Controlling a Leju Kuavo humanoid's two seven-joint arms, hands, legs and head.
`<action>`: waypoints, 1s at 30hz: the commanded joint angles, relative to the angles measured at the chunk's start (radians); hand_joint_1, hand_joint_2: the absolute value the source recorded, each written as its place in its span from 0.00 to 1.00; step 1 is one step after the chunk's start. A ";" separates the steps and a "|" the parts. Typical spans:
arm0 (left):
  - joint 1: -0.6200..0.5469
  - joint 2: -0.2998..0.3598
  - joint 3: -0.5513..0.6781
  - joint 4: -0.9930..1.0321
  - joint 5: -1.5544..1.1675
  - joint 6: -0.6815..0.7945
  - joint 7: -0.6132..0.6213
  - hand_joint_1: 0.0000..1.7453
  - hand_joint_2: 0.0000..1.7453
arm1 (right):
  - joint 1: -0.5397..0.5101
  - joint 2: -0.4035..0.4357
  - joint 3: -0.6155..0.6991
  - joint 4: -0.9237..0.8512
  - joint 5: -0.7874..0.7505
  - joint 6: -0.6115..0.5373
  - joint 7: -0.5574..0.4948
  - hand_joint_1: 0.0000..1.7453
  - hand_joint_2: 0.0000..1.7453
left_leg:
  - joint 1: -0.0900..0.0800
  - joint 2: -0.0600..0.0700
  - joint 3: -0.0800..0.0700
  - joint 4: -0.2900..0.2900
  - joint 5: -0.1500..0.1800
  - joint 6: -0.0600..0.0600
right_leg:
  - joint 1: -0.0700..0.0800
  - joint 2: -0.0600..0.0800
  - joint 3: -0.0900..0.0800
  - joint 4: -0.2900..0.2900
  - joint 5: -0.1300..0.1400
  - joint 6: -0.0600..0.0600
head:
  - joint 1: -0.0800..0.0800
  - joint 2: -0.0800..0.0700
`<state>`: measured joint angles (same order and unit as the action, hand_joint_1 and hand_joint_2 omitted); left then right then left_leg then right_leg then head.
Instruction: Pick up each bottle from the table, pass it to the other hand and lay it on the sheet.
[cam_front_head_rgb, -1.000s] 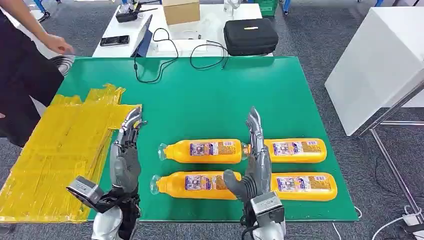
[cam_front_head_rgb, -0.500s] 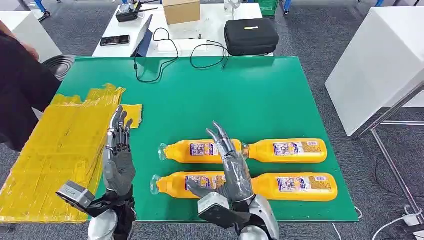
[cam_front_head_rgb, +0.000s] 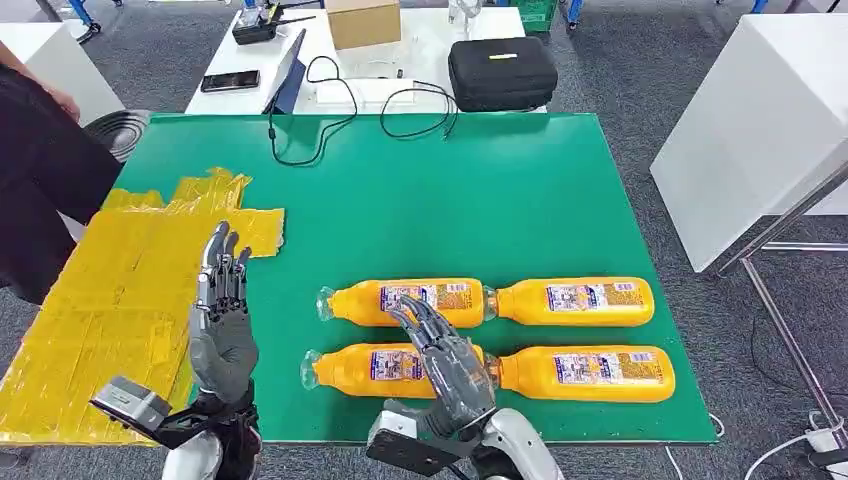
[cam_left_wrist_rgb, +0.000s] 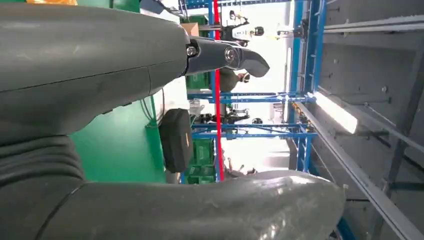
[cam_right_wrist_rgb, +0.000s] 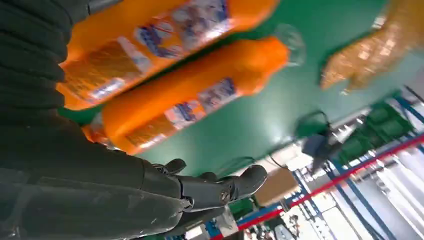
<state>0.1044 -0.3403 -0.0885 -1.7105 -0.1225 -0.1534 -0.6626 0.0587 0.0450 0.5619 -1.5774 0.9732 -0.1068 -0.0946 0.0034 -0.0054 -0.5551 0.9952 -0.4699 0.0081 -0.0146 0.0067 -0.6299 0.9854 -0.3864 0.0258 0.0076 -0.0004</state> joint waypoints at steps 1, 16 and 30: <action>0.003 -0.001 0.047 0.010 0.010 -0.011 0.005 0.00 0.00 | -0.029 -0.110 0.031 0.101 0.029 0.030 0.062 0.00 1.00 | 0.002 0.002 0.008 -0.002 -0.002 0.000 | 0.002 0.000 0.008 -0.003 -0.001 -0.001 | 0.000 0.000; 0.014 0.004 0.050 0.002 0.024 -0.033 0.003 0.00 0.00 | -0.099 -0.101 0.035 0.229 0.069 0.059 0.099 0.00 1.00 | 0.001 0.003 0.004 -0.001 -0.001 0.000 | 0.001 0.002 0.004 -0.002 0.000 -0.001 | 0.000 0.000; -0.002 0.010 0.039 0.016 0.045 -0.050 0.003 0.00 0.00 | -0.256 -0.085 0.093 0.475 0.061 0.137 0.120 0.00 1.00 | 0.001 0.002 0.006 -0.001 -0.001 0.000 | 0.002 0.001 0.006 -0.002 0.000 -0.001 | 0.000 0.000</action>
<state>0.1223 -0.3403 -0.0568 -1.7250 -0.0885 -0.1942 -0.6634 -0.0780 -0.0374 0.5898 -1.3428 1.0445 -0.0229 0.0122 0.0035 -0.0053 -0.5545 0.9952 -0.4700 0.0085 -0.0144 0.0067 -0.6295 0.9855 -0.3864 0.0259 0.0076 -0.0004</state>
